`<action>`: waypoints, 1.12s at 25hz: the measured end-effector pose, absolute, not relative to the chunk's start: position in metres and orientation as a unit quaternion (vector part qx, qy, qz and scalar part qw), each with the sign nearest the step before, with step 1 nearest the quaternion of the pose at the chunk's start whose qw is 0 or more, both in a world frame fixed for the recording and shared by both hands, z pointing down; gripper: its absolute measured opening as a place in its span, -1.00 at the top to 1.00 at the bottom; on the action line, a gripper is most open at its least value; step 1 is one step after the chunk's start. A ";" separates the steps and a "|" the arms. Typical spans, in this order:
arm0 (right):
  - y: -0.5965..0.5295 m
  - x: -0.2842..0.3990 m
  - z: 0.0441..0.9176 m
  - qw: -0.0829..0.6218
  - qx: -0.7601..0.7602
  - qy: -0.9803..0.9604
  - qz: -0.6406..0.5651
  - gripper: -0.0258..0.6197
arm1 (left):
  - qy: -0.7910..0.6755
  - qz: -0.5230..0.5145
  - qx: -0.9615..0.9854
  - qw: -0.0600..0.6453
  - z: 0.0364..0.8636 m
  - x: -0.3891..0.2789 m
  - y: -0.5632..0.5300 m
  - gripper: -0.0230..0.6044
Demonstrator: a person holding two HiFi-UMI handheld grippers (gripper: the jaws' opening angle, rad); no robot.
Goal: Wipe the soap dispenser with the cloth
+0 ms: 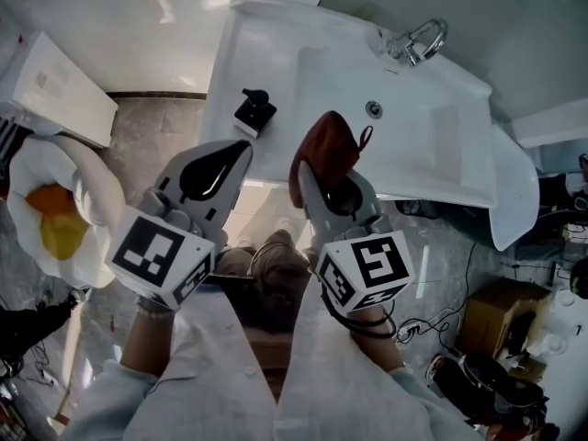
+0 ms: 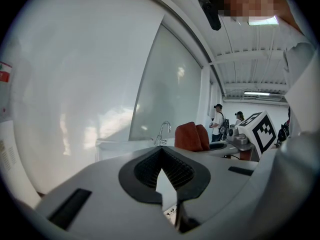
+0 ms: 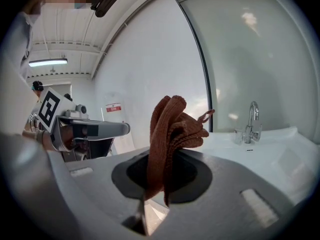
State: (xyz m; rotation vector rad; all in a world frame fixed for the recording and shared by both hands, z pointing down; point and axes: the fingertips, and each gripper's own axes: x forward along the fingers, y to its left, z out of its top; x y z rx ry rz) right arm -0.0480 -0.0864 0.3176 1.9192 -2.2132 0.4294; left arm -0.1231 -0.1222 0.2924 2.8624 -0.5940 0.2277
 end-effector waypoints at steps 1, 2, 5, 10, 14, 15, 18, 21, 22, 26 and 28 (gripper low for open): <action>-0.085 -0.047 0.317 0.092 0.647 -0.743 0.144 0.75 | -0.199 0.076 0.971 0.106 0.292 -0.122 -0.122 0.91; -0.085 -0.047 0.316 0.093 0.649 -0.742 0.143 0.75 | -0.197 0.076 0.972 0.107 0.292 -0.121 -0.122 0.91; -0.084 -0.045 0.311 0.094 0.650 -0.742 0.138 0.75 | -0.194 0.072 0.973 0.106 0.288 -0.117 -0.123 0.91; -0.083 -0.040 0.302 0.098 0.645 -0.746 0.129 0.75 | -0.194 0.066 0.973 0.107 0.281 -0.106 -0.122 0.91; -0.085 -0.034 0.300 0.097 0.635 -0.756 0.124 0.75 | -0.201 0.063 0.972 0.103 0.277 -0.097 -0.123 0.91; -0.086 -0.032 0.300 0.097 0.632 -0.759 0.123 0.75 | -0.204 0.063 0.972 0.102 0.276 -0.095 -0.123 0.91; -0.085 -0.025 0.300 0.096 0.627 -0.763 0.122 0.75 | -0.208 0.065 0.971 0.102 0.276 -0.087 -0.119 0.91; -0.085 -0.022 0.299 0.087 0.624 -0.767 0.122 0.75 | -0.214 0.070 0.969 0.097 0.275 -0.084 -0.118 0.91; -0.085 -0.022 0.299 0.085 0.621 -0.769 0.122 0.75 | -0.218 0.071 0.969 0.096 0.274 -0.084 -0.118 0.91; -0.085 -0.018 0.301 0.082 0.616 -0.774 0.125 0.75 | -0.225 0.076 0.967 0.092 0.273 -0.082 -0.118 0.91; -0.085 -0.016 0.301 0.081 0.612 -0.776 0.126 0.75 | -0.228 0.078 0.966 0.092 0.273 -0.081 -0.118 0.91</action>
